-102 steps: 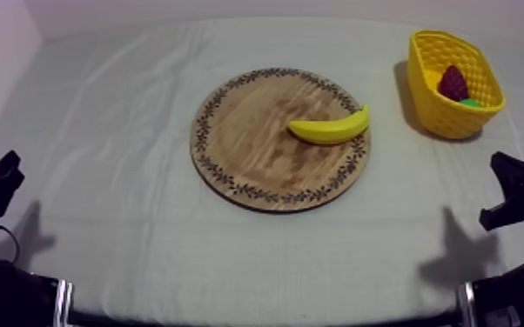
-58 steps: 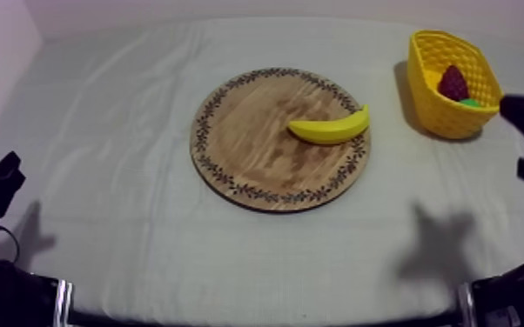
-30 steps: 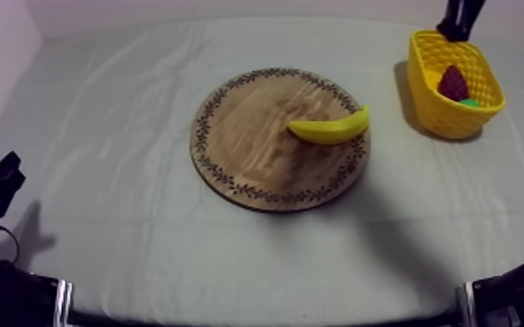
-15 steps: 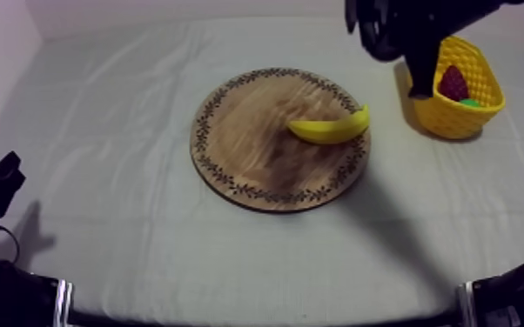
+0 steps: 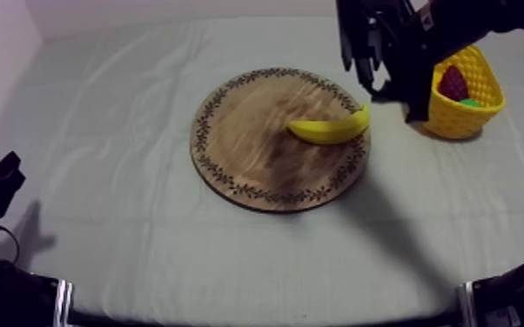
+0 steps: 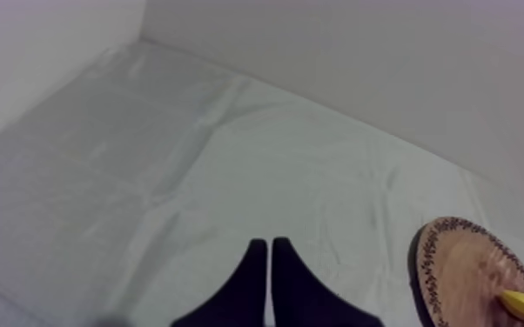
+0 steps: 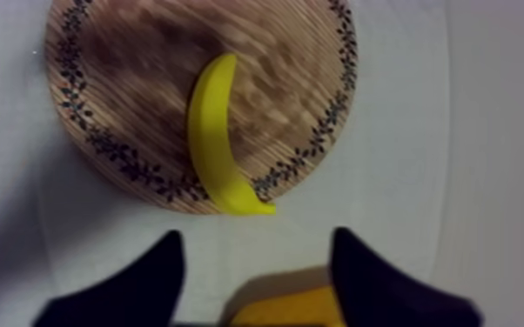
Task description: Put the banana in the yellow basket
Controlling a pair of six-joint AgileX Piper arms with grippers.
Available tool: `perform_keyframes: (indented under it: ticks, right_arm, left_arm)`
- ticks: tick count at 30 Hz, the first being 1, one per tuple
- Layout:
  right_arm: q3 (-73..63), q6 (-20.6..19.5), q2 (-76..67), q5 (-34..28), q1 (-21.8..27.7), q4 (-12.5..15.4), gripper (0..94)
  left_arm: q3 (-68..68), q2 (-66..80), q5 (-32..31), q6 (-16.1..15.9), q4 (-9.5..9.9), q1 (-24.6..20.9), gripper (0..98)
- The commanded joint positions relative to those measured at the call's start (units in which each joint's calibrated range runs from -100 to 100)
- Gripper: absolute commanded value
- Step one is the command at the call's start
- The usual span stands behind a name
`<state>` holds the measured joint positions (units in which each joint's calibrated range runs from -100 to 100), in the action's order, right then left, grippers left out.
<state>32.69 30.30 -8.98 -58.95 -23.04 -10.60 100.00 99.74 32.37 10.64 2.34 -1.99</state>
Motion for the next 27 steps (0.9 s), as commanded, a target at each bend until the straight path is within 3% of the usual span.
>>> perform_keyframes:
  ticks: [1, 6, 27]
  right_arm:
    - [0.63, -0.54, -0.08, 0.74, -0.40, 0.03, 77.5]
    - [2.10, -1.86, 0.07, 2.18, -1.33, -0.53, 82.7]
    - [0.48, -7.29, 15.13, 7.93, -2.29, -3.68, 78.6]
  left_arm:
    - [0.00, 0.00, -0.04, -0.01, -0.02, 0.00, 0.1]
    - [0.00, 0.00, -0.04, -0.01, -0.02, 0.00, 0.1]
    - [0.00, 0.00, -0.04, -0.01, -0.02, 0.00, 0.1]
